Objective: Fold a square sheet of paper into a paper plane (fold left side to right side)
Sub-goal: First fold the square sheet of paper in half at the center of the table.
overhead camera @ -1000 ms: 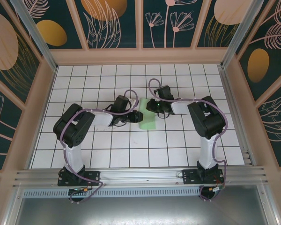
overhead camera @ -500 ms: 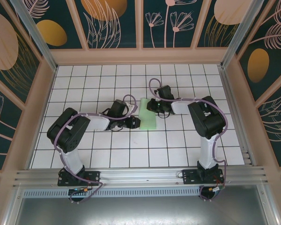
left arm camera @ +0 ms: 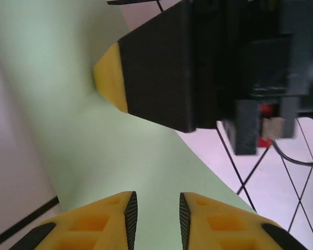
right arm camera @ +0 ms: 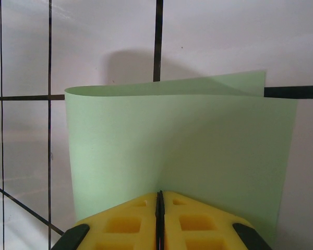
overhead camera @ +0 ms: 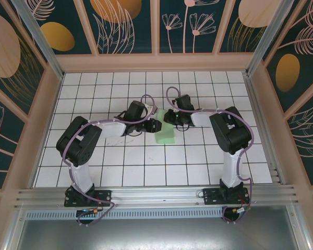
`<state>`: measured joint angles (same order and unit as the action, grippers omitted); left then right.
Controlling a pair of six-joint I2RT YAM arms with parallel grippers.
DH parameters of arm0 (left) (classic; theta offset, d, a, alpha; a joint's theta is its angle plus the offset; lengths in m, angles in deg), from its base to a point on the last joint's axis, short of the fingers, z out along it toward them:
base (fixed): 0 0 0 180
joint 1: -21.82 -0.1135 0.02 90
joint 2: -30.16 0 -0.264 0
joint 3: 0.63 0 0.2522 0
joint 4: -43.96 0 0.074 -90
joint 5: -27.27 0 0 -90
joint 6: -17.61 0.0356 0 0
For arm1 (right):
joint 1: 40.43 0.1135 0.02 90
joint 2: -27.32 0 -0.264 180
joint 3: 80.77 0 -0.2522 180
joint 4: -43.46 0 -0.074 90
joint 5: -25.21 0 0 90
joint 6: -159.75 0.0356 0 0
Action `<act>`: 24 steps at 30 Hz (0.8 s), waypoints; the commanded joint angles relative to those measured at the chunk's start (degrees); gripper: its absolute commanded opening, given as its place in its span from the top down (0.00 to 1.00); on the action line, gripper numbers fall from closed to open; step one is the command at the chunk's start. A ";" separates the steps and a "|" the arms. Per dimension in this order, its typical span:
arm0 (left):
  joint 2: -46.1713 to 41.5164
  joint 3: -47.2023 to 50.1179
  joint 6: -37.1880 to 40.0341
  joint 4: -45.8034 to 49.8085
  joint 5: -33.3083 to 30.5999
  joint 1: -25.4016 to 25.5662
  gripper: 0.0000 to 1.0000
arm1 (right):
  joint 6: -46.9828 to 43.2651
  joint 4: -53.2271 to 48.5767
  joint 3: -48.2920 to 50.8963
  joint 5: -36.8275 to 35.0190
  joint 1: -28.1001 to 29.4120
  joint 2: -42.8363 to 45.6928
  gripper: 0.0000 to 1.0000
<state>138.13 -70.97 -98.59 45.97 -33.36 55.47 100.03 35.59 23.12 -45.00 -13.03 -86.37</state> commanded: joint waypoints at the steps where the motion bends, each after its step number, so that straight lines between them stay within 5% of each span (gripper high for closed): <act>1: 2.88 -0.79 0.18 -0.09 0.62 -0.37 0.69 | -1.02 -3.79 -0.10 -1.50 -0.79 -2.23 0.87; 24: -1.14 9.18 7.84 6.34 1.74 2.55 0.73 | -1.27 -4.82 -0.47 -1.63 -0.85 -2.85 0.87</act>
<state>137.69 -64.48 -92.45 45.01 -32.97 56.80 100.01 35.17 22.92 -44.98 -13.07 -86.46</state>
